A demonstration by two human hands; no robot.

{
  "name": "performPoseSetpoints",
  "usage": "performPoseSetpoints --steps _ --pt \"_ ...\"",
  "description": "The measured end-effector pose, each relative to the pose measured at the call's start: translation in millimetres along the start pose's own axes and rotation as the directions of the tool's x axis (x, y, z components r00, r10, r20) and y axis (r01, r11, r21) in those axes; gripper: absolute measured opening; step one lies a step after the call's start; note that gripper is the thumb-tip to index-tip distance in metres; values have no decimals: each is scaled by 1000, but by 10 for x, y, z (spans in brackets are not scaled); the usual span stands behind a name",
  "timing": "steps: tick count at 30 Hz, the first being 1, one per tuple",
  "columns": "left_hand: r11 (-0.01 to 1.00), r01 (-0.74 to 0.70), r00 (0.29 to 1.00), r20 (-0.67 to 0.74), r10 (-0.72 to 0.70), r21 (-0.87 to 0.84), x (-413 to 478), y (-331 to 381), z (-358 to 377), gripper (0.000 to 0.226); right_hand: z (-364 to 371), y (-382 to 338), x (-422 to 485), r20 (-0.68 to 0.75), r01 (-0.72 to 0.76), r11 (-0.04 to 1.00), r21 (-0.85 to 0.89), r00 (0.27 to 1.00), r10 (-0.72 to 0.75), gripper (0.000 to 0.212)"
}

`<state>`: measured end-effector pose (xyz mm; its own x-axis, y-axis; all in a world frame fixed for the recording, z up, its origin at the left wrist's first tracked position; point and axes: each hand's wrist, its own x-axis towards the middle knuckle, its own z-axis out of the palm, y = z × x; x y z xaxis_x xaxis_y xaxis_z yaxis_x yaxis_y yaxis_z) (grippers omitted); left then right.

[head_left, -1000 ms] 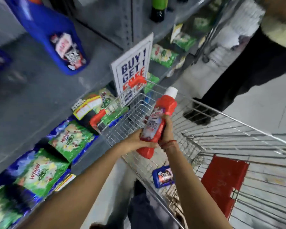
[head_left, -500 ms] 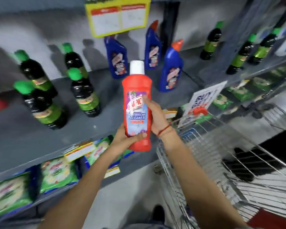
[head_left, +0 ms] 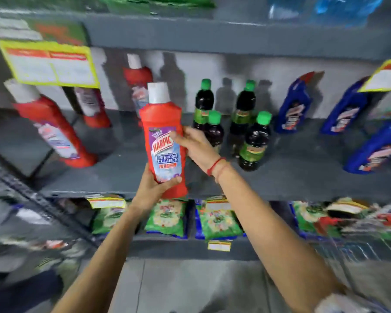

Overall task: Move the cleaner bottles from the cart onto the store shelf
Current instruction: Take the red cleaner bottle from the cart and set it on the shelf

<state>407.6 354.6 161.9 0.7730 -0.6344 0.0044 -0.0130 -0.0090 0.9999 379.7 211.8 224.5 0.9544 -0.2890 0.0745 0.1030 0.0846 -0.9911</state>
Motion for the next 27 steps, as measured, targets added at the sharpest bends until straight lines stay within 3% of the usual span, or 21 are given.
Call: performPoseSetpoints --steps 2,6,9,14,24,27 --pt "999 -25 999 -24 26 23 132 13 -192 52 148 -2 178 31 -5 1000 -19 1000 6 8" --pt "996 -41 997 -57 46 76 420 -61 -474 56 307 3 470 75 7 999 -40 997 -4 33" --pt "996 -14 994 -105 23 83 616 -159 -601 65 319 30 647 131 -8 997 -79 991 19 37" --pt "991 59 988 -147 -41 120 788 -261 -726 83 303 94 786 104 10 983 -183 995 9 39" --pt "972 41 975 -223 13 233 874 -298 -699 70 294 143 699 82 17 982 -190 997 -1 44" --pt "960 91 941 -339 4 264 787 -282 -627 70 233 155 596 10 26 966 -258 1000 -24 43"
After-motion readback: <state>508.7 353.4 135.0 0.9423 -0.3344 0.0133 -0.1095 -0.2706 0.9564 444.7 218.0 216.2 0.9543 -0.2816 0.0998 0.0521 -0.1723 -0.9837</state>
